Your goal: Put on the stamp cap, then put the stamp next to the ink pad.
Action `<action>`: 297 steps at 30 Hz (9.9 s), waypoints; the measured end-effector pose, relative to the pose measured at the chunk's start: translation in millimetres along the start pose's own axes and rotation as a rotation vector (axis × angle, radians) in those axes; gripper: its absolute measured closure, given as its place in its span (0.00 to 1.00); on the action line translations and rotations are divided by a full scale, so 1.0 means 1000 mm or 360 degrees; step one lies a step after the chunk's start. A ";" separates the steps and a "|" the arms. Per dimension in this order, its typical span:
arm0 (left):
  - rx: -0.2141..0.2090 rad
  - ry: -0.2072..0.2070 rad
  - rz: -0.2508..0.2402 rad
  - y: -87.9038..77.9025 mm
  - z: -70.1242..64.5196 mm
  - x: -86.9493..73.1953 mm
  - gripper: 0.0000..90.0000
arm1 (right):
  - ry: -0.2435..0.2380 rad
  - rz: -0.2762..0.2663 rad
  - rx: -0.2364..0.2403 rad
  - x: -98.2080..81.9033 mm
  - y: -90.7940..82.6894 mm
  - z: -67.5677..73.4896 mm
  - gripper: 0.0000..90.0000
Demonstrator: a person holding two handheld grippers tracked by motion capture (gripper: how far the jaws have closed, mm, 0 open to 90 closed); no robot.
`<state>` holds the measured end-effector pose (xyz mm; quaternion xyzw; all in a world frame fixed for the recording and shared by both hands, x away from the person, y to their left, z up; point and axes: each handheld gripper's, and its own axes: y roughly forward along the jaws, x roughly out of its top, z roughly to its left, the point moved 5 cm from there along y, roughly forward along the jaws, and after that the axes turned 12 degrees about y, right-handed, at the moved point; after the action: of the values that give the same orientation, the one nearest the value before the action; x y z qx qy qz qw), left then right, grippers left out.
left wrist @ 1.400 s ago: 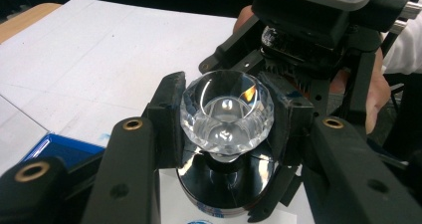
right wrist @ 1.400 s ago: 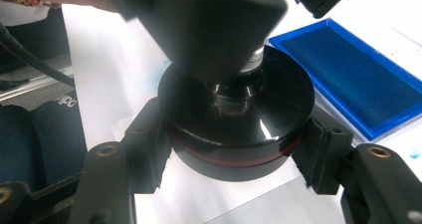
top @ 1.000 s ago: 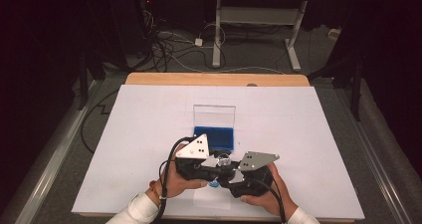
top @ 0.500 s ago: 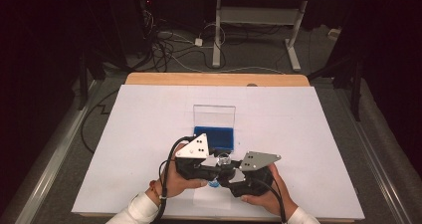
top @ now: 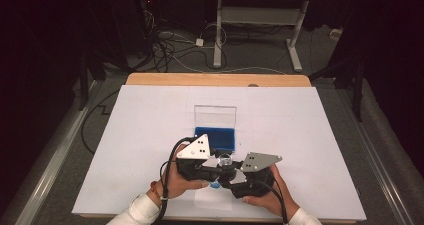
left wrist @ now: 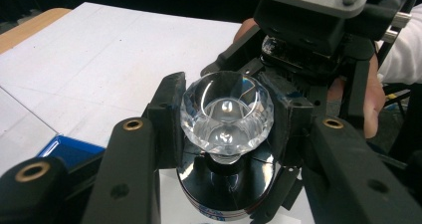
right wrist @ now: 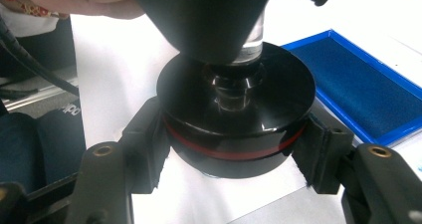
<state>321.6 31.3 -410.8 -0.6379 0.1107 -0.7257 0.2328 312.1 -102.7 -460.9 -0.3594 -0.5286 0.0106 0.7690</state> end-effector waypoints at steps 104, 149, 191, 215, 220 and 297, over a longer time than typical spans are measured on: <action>0.0463 -0.0003 0.0108 -0.075 0.048 -0.023 0.61 | -0.0061 -0.0256 -0.0688 -0.037 -0.095 -0.049 0.21; 0.0588 -0.0215 0.0209 -0.080 0.104 -0.059 0.61 | -0.0032 -0.0179 -0.0634 -0.039 -0.086 -0.055 0.21; 0.0622 -0.0307 0.0457 -0.032 0.130 -0.119 0.61 | -0.0108 -0.0052 -0.0607 -0.048 -0.078 -0.049 0.22; 0.0720 -0.0315 0.0381 -0.047 0.129 -0.111 0.43 | -0.0123 -0.0047 -0.0610 -0.048 -0.078 -0.047 0.22; 0.0786 -0.0300 0.0268 -0.058 0.127 -0.102 0.36 | -0.0123 -0.0046 -0.0610 -0.048 -0.078 -0.047 0.22; 0.0702 0.0114 0.0230 -0.076 0.040 -0.064 0.21 | -0.0099 -0.0306 -0.0780 -0.036 -0.105 -0.052 0.19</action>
<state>350.4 132.9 -425.2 -0.5358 0.0032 -0.7360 0.4138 300.6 -222.4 -440.1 -0.4824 -0.5706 -0.1798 0.6398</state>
